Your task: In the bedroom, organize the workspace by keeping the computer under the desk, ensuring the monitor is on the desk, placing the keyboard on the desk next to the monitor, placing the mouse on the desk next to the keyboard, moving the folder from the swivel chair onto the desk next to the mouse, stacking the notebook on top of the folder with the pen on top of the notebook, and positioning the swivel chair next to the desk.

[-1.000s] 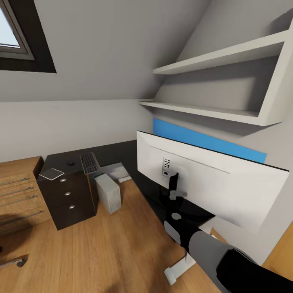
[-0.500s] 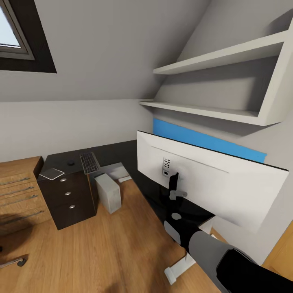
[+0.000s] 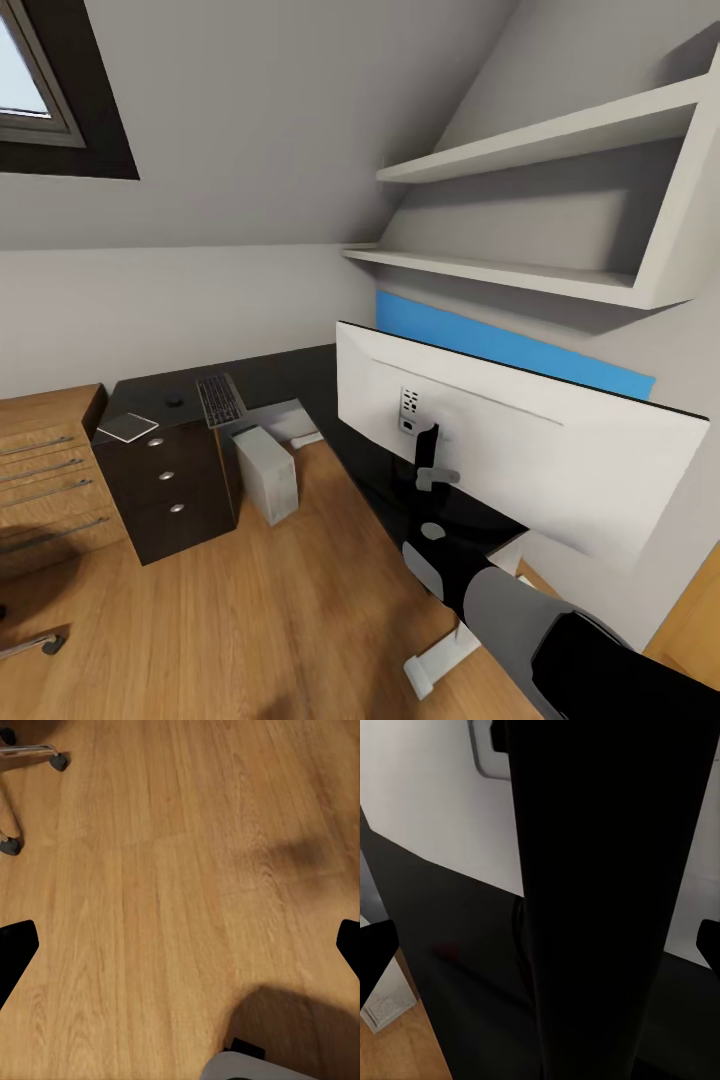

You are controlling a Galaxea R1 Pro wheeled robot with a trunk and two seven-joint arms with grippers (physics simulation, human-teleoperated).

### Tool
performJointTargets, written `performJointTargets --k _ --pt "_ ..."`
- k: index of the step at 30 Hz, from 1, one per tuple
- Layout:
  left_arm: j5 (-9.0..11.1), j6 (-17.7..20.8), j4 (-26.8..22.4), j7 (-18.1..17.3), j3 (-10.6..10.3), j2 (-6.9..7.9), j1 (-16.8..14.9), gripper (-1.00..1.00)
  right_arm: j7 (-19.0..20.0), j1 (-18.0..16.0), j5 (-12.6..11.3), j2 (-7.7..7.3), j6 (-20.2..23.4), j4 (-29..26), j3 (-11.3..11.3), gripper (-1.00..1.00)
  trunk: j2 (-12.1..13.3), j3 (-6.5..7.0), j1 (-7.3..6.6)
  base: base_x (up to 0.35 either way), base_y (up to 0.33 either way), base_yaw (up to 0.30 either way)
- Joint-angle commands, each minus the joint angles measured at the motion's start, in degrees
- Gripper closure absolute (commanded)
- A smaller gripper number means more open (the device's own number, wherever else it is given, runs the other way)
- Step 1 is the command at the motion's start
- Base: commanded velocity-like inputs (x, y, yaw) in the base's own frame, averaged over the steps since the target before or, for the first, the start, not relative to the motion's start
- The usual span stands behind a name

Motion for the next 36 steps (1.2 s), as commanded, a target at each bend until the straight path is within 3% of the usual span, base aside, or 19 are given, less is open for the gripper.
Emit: performJointTargets --k 1,7,18,36 --pt "0.4 0.0 -0.1 0.2 -0.5 0.00 0.0 -1.00 -0.2 -0.1 -0.5 0.00 -0.2 0.0 0.5 -1.00 0.0 -0.06 0.01 0.000 0.000 0.000" --pt "0.4 0.0 -0.1 0.1 -0.4 0.00 0.0 -1.00 -0.2 -0.1 -0.5 0.00 -0.2 0.1 0.5 -1.00 0.0 -0.06 0.01 -0.001 0.000 0.000" --pt "0.5 0.2 -0.1 0.1 -0.4 0.09 0.0 -1.00 -0.2 -0.1 -0.5 0.00 -0.2 0.1 0.5 -1.00 0.0 -0.06 0.01 -0.272 -0.045 0.000" --pt "0.5 0.3 -0.1 0.1 -0.4 0.09 0.0 -1.00 -0.3 -0.1 -0.5 0.00 -0.2 0.2 0.5 -1.00 0.0 -0.06 0.01 -0.088 -0.066 0.000"
